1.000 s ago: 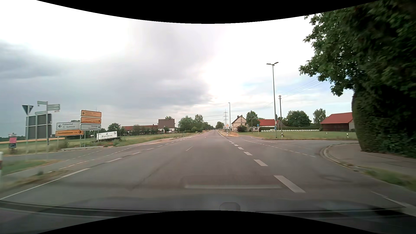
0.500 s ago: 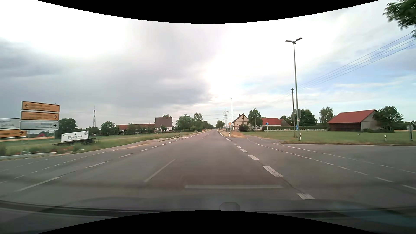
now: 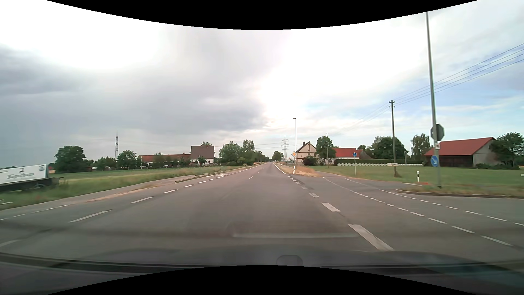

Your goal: Follow the waypoints while adhering to traffic rules and regulations

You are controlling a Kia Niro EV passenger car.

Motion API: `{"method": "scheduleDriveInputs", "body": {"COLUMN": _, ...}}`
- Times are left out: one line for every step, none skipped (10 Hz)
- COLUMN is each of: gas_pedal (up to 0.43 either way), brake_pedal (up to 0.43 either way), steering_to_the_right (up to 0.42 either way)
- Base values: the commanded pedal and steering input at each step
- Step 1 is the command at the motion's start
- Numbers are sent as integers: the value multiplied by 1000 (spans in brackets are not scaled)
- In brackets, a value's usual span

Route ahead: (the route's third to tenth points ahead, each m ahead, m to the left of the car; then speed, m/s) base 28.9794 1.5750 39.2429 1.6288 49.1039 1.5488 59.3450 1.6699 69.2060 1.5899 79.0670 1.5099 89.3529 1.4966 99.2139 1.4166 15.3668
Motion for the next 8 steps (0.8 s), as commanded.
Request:
{"method": "scheduleDriveInputs", "body": {"gas_pedal": 169, "brake_pedal": 0, "steering_to_the_right": -3}}
{"method": "scheduleDriveInputs", "body": {"gas_pedal": 169, "brake_pedal": 0, "steering_to_the_right": -3}}
{"method": "scheduleDriveInputs", "body": {"gas_pedal": 169, "brake_pedal": 0, "steering_to_the_right": -3}}
{"method": "scheduleDriveInputs", "body": {"gas_pedal": 169, "brake_pedal": 0, "steering_to_the_right": -3}}
{"method": "scheduleDriveInputs", "body": {"gas_pedal": 169, "brake_pedal": 0, "steering_to_the_right": -3}}
{"method": "scheduleDriveInputs", "body": {"gas_pedal": 169, "brake_pedal": 0, "steering_to_the_right": -3}}
{"method": "scheduleDriveInputs", "body": {"gas_pedal": 169, "brake_pedal": 0, "steering_to_the_right": -3}}
{"method": "scheduleDriveInputs", "body": {"gas_pedal": 169, "brake_pedal": 0, "steering_to_the_right": -3}}
